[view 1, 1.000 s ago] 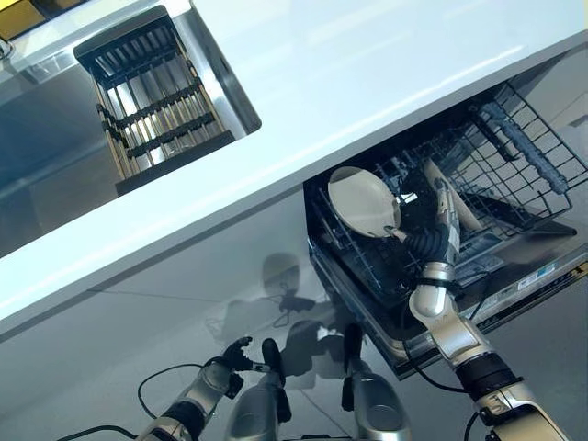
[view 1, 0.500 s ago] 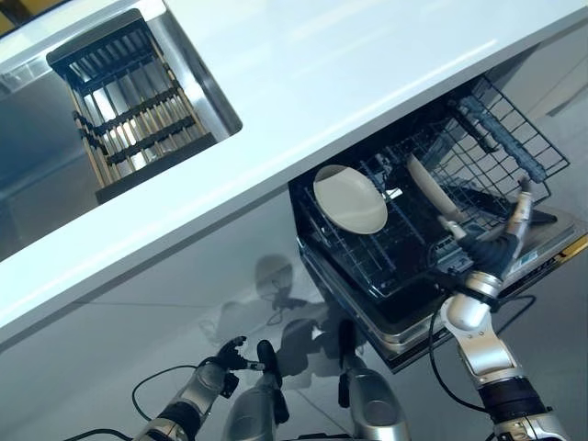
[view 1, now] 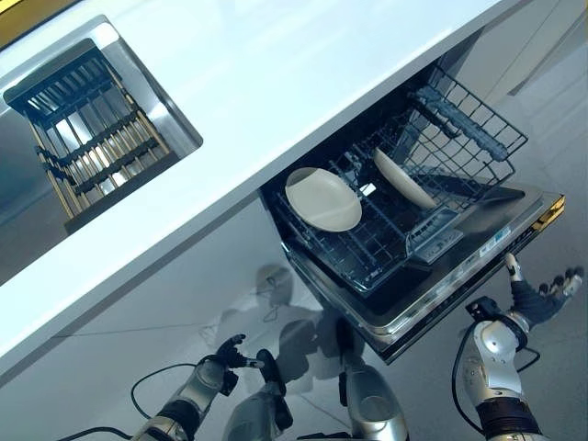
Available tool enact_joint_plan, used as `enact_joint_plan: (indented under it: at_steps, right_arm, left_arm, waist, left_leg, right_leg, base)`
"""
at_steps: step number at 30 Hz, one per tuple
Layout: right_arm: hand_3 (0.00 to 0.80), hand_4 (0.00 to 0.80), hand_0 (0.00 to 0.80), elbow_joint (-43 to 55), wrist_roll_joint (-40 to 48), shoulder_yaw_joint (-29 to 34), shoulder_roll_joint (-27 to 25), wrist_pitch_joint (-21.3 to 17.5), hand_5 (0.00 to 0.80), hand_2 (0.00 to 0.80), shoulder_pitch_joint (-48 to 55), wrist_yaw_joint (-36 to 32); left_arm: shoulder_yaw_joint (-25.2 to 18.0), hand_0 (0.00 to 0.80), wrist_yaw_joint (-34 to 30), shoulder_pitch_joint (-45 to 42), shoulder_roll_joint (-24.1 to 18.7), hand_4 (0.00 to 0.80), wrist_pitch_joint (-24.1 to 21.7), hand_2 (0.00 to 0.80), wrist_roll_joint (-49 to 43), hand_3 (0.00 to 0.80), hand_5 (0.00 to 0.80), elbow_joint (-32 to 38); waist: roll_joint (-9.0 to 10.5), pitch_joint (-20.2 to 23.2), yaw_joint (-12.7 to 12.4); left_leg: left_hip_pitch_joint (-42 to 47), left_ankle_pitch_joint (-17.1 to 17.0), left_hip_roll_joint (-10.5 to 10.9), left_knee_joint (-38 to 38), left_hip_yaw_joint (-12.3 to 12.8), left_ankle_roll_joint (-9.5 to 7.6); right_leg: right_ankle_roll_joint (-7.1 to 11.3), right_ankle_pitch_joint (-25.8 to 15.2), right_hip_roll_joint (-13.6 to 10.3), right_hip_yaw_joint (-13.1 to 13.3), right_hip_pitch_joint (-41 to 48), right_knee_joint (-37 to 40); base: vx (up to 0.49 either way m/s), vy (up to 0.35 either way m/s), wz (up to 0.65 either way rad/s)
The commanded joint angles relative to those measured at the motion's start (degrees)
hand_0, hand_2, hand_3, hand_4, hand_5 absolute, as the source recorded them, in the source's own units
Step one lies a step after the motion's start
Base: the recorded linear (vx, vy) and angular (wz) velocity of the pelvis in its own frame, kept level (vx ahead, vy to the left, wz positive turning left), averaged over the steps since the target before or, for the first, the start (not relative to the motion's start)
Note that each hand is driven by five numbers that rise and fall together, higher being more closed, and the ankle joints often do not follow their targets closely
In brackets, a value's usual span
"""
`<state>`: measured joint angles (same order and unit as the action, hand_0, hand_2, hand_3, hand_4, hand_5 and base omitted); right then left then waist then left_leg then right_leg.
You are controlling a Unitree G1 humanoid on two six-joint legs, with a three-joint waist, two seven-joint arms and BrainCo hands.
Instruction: Take plates into dishwasher
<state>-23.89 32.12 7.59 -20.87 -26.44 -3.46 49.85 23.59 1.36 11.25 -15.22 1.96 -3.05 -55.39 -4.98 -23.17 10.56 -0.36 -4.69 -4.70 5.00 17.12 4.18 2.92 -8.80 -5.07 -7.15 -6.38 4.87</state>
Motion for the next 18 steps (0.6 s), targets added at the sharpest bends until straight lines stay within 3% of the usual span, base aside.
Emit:
enact_joint_plan:
  at_steps: [1, 4, 5, 7, 18]
  right_arm:
    - [0.0, 0.0, 0.0, -2.64, 8.41, 4.8, -0.71, -5.73, 0.0, 0.0, -2.24, -2.64]
    - [0.0, 0.0, 0.0, -7.47, 17.61, 6.55, -0.79, -6.19, 0.0, 0.0, -3.03, -9.81]
    - [0.0, 0.0, 0.0, -10.6, 24.74, 7.31, -0.41, -4.87, 0.0, 0.0, -3.39, -17.23]
    - [0.0, 0.0, 0.0, -14.33, 31.69, 7.33, -0.63, -2.66, 0.0, 0.0, -3.98, -24.43]
    - [0.0, 0.0, 0.0, -31.95, 30.95, 5.58, -5.04, 11.56, 0.0, 0.0, -7.61, -45.32]
  left_arm:
    - [1.54, 0.0, 0.32, 1.38, -1.94, 0.0, -0.57, 0.0, 1.53, 0.0, 0.0, -2.93]
    - [1.95, 0.0, -0.21, 1.85, -2.23, 0.0, -0.51, 0.0, 1.54, 0.0, 0.0, -2.81]
    - [2.2, 0.0, -0.61, 2.14, -2.47, 0.0, -0.63, 0.0, 1.47, 0.0, 0.0, -2.77]
    - [2.44, 0.0, -1.19, 2.63, -2.74, 0.0, -0.61, 0.0, 1.23, 0.0, 0.0, -2.6]
    - [2.65, 0.0, -3.08, 4.39, -3.63, 0.0, -0.09, 0.0, 0.07, 0.0, 0.0, -0.41]
  waist:
    - [0.09, 2.95, 0.36]
    - [-0.6, 2.94, 0.13]
    - [-1.13, 2.84, 0.01]
    - [-1.75, 2.79, -0.2]
    - [-4.03, 1.87, -1.43]
  left_leg:
    - [0.08, 3.02, 2.87, -0.25, 1.66, -1.62]
    - [-0.24, 2.83, 2.94, -0.26, 1.48, -1.42]
    - [-0.45, 2.72, 3.05, -0.28, 1.18, -1.26]
    - [-0.86, 2.48, 3.14, -0.27, 0.96, -1.1]
    - [-2.42, 1.57, 3.53, -0.08, -0.31, -0.62]
  right_leg:
    - [1.76, 6.27, -0.03, -1.32, -0.69, -5.58]
    - [1.61, 6.34, -0.14, -1.46, -0.93, -5.69]
    - [1.5, 6.53, -0.24, -1.55, -1.13, -5.95]
    - [1.33, 6.53, -0.37, -1.69, -1.48, -6.04]
    - [0.99, 6.5, -0.42, -2.03, -2.93, -6.2]
  base:
    - [-0.026, -0.031, 0.0]
    - [-0.024, -0.023, 0.0]
    - [-0.037, -0.03, -0.01]
    - [-0.045, -0.037, -0.02]
    - [-0.025, -0.026, 0.0]
